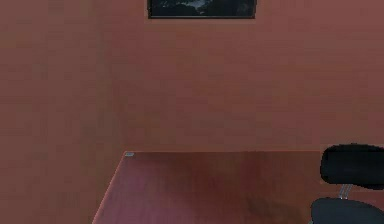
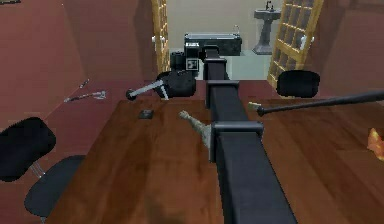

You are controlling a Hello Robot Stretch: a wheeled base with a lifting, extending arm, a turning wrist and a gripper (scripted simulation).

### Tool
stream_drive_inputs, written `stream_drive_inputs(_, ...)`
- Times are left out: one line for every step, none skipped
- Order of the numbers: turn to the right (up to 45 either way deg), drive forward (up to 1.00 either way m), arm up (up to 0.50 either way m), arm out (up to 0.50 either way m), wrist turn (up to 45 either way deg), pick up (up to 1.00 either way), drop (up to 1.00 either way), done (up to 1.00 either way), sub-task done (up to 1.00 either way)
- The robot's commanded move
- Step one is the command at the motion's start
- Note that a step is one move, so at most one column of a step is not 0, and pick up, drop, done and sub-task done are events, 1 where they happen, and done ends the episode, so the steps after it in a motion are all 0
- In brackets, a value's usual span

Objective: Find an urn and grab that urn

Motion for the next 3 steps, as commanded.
stream_drive_inputs(0.0, 0.0, 0.0, 0.0, 45.0, 0.0, 0.0, 0.0, 0.0)
stream_drive_inputs(0.0, 0.0, 0.0, 0.0, 39.0, 0.0, 0.0, 0.0, 0.0)
stream_drive_inputs(0.0, 0.0, -0.26, 0.0, 0.0, 0.0, 0.0, 0.0, 0.0)
